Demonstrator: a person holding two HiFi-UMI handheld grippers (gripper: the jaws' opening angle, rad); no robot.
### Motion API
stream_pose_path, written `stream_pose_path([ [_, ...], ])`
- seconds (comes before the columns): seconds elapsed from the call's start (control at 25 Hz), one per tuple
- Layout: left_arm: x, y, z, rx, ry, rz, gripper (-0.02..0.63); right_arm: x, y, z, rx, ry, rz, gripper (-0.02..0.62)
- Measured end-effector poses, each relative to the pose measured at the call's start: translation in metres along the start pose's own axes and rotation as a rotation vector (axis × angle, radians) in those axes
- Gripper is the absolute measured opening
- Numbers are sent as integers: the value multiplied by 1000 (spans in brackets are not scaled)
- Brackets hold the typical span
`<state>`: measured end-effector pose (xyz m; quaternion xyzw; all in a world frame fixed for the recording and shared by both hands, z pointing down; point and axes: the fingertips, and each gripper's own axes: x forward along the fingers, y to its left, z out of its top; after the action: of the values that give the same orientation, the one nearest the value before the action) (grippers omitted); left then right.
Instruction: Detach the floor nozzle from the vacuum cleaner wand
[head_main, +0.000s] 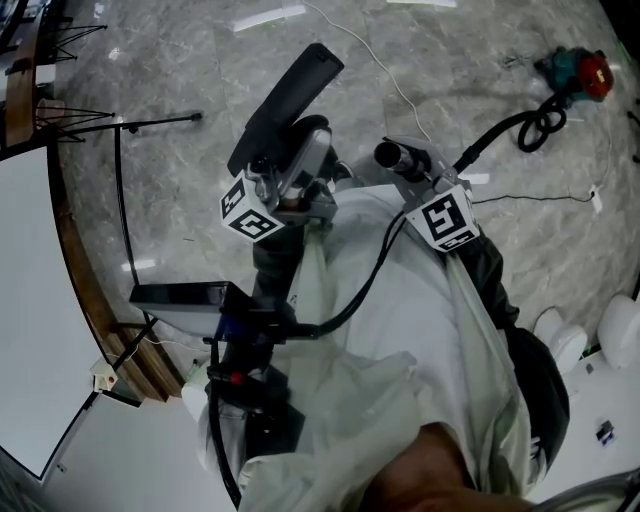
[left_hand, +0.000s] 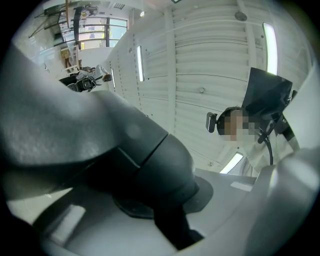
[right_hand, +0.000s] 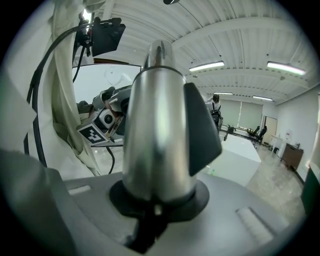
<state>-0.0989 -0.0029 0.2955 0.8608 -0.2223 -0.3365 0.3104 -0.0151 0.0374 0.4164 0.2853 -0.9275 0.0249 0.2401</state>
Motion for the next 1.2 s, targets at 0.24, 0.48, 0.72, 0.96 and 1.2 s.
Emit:
stream_pose_path([
  [0.24,-2,-3,-1,19,10,17,75,3,3,3,-18,1,20,44],
  [0.48,1,-6,-6,22,20,19,75,1,3,2,-12,0,36,44],
  [0.72,6,-6,-13,19,29,20,75,-3,4,-3,-11,-2,43,44],
  [0.96,9,-6,-18,10,39,20,75,-7,4,-5,-2,1,37,44],
  [1.2,17,-6,-27,0,57,17,75,-10,1,-10,-2,2,42,44],
])
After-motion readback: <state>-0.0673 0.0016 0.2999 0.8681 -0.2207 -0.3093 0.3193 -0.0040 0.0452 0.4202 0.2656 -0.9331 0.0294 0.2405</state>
